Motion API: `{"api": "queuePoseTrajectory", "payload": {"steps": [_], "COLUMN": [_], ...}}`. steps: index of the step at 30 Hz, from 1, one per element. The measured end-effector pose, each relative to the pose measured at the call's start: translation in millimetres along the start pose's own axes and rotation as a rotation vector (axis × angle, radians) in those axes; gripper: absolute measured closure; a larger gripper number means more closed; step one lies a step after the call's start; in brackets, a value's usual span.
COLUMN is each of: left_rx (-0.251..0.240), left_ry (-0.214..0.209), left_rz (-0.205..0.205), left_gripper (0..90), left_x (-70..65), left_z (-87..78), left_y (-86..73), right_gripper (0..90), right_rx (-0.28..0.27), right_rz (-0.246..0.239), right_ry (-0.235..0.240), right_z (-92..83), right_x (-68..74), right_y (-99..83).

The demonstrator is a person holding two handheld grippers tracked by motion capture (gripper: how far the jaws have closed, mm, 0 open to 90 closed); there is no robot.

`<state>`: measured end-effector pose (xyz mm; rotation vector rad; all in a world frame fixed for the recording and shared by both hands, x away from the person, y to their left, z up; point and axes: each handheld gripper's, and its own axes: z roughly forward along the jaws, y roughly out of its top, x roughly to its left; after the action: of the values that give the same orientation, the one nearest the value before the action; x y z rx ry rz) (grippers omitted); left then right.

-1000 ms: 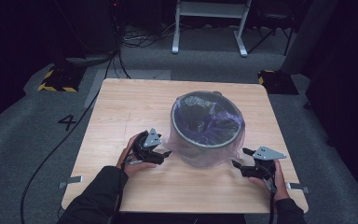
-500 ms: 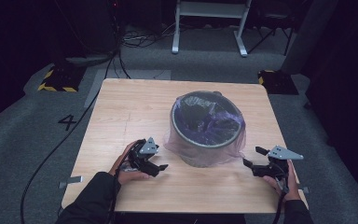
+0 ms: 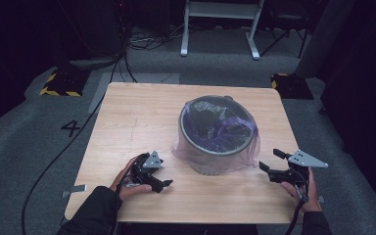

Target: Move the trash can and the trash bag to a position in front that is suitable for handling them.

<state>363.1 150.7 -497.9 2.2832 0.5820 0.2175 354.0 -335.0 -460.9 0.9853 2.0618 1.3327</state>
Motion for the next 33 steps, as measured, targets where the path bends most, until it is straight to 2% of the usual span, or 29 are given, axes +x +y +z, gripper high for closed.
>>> {"api": "queuePoseTrajectory", "payload": {"steps": [3,6,7,9,11,14,16,17,18,20,21,22,23,27,33], "left_rx": [0.011,0.000,-0.009,0.003,0.002,0.004,0.003,0.005,0.002,0.002,0.002,0.002,0.003,0.002,0.003], "left_ry": [-0.010,-0.016,-0.010,0.023,0.034,0.041,0.043,0.043,0.042,0.041,0.038,0.038,0.036,0.032,0.032], "left_rz": [-0.009,-0.027,-0.034,-0.013,-0.014,-0.026,-0.025,-0.027,-0.029,-0.029,-0.026,-0.026,-0.026,-0.022,-0.019], "left_gripper": [15.7,15.6,15.6,15.4,15.2,15.4,15.4,15.4,15.4,15.4,15.1,15.1,15.0,14.9,14.9], "left_x": [-2.2,-3.7,-5.9,-10.1,-11.7,-13.6,-14.0,-14.0,-14.1,-14.0,-13.7,-13.7,-13.5,-12.7,-12.6], "left_z": [0.6,-2.3,-4.1,-5.5,-6.5,-10.0,-12.2,-13.1,-13.4,-13.4,-13.4,-13.4,-13.3,-13.2,-13.2], "left_y": [-5.4,-8.7,-11.8,-14.0,-15.0,-18.6,-20.8,-21.6,-22.2,-22.2,-22.1,-22.1,-22.1,-22.0,-22.0], "right_gripper": [18.8,18.8,18.8,18.8,18.8,18.8,18.7,18.7,18.7,20.2,21.7,21.7,21.7,20.6,19.8], "right_rx": [-0.014,-0.025,-0.021,-0.011,-0.007,-0.019,-0.036,-0.036,-0.040,-0.040,-0.049,-0.049,-0.062,-0.077,-0.093], "right_rz": [0.000,-0.007,-0.025,-0.042,-0.048,-0.053,-0.071,-0.071,-0.092,-0.104,-0.131,-0.131,-0.154,-0.174,-0.180], "right_ry": [-0.008,-0.001,-0.009,-0.022,-0.028,-0.026,-0.025,-0.025,-0.017,-0.007,0.023,0.023,0.037,0.056,0.078], "right_z": [-1.7,-2.3,-2.0,-1.3,-1.1,-1.5,-3.2,-3.2,-3.8,-4.0,-5.0,-5.0,-5.6,-2.6,1.6], "right_x": [1.7,4.0,7.3,10.3,11.6,13.3,15.2,15.2,16.7,17.6,20.1,20.1,22.6,25.4,25.8], "right_y": [12.6,18.5,24.1,29.5,32.3,41.9,54.8,54.8,65.3,71.0,82.6,82.6,93.4,109.8,122.3]}}
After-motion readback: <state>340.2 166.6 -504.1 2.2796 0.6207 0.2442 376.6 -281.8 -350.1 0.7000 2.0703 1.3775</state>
